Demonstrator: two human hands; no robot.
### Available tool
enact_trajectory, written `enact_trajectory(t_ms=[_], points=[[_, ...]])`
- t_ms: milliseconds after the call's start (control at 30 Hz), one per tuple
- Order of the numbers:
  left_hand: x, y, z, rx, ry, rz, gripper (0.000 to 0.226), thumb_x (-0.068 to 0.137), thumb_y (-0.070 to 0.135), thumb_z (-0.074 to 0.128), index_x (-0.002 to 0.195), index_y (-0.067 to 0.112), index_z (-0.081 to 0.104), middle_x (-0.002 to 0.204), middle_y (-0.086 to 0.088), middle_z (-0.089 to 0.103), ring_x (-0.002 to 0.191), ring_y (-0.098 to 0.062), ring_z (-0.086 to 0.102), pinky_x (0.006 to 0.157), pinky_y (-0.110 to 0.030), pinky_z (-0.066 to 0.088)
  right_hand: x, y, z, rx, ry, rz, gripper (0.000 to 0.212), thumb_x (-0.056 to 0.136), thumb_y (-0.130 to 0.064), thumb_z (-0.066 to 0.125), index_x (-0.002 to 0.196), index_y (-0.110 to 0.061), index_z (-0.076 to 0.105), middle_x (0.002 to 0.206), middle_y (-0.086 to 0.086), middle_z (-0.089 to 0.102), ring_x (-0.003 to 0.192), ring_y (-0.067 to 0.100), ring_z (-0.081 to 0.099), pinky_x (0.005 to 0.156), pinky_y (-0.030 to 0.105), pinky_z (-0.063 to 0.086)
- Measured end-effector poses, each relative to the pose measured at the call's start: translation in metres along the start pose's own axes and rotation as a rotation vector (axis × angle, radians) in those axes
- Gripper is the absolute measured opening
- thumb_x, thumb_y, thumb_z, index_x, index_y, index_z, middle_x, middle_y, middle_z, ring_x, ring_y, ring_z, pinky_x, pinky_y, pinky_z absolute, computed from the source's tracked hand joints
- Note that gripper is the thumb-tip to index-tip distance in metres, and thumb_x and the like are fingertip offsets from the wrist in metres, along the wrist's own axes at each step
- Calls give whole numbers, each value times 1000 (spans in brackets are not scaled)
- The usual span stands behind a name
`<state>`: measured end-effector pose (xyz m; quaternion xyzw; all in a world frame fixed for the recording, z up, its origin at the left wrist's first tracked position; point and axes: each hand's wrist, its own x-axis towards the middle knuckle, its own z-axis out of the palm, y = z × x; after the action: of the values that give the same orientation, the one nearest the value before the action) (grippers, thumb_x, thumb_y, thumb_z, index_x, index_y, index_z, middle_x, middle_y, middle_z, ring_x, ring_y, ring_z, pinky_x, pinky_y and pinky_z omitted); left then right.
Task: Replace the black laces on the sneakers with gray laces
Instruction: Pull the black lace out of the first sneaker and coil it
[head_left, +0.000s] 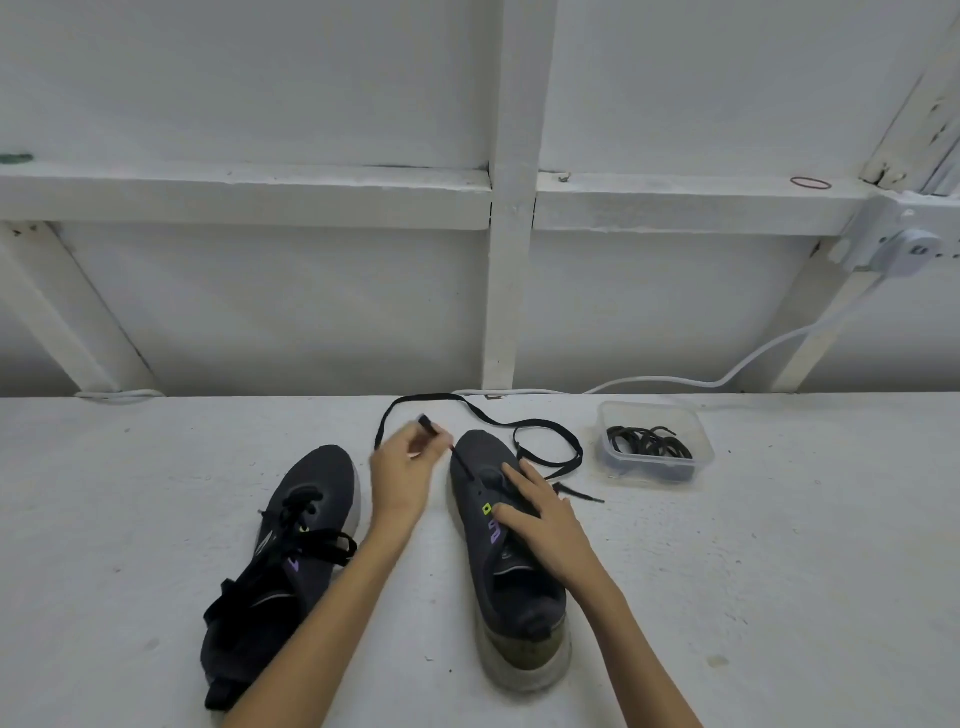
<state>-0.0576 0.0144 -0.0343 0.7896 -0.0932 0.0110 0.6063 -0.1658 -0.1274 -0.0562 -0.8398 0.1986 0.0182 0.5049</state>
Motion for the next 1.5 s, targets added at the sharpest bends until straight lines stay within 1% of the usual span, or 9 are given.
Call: enact_trajectory(t_ms=[133,333,433,600,800,933,1067,1233,1500], points=[[18,22,-23,-145,304,69,5,89,19,67,85,17,65,75,10,62,67,2,55,69,-12,43,0,1,1,1,-12,-3,87,59,-68,47,143,-45,39,160,-18,17,148,12,17,121,43,-5],[-5,-9,-1,-182,-70,-200,28,80,35,78,98,18,66,92,4,67,81,-11,63,78,-24,53,0,3,5,77,3,27,87,57,-67,51,141,-49,41,159,-22,18,149,21,16,120,49,19],[-20,-21,14,-61,-219,-168,15,79,19,79,89,14,69,82,2,68,74,-9,61,71,-11,48,-2,0,3,86,7,1,80,65,-58,57,142,-45,41,160,-19,19,146,14,23,117,39,25],[-6,-9,9,17,-138,-13,20,79,7,75,71,23,66,71,7,68,66,-7,60,69,-20,51,-4,-2,0,81,4,4,75,68,-55,55,142,-47,42,159,-22,19,143,10,29,114,36,27],[16,22,-20,-178,271,71,19,86,17,72,75,30,64,71,6,65,68,-15,62,73,-23,50,-4,-2,0,112,12,-1,76,67,-55,56,142,-46,43,158,-24,20,142,9,31,111,33,28],[2,2,-6,-228,19,-117,14,81,24,77,89,18,66,81,3,66,67,-5,60,76,-37,57,-5,-3,-1,121,9,7,78,66,-56,55,142,-45,43,158,-23,20,141,8,32,107,30,28],[-21,-20,16,-36,-183,-140,21,74,23,83,88,16,69,81,2,67,72,-10,60,69,-13,50,-6,-5,-1,93,8,7,78,67,-54,54,143,-44,41,159,-22,19,141,8,31,109,31,28],[-9,-9,10,19,-116,12,16,76,11,79,72,23,69,77,2,72,76,-15,66,74,-31,56,-6,-6,-1,86,3,11,77,68,-55,54,143,-46,41,159,-23,19,140,7,33,109,32,27],[-18,-16,9,-123,-56,3,10,82,14,74,79,20,66,79,3,69,78,-13,64,68,-26,56,-3,-5,-1,48,-9,-2,75,72,-54,56,144,-43,40,159,-20,18,141,10,32,110,33,28]])
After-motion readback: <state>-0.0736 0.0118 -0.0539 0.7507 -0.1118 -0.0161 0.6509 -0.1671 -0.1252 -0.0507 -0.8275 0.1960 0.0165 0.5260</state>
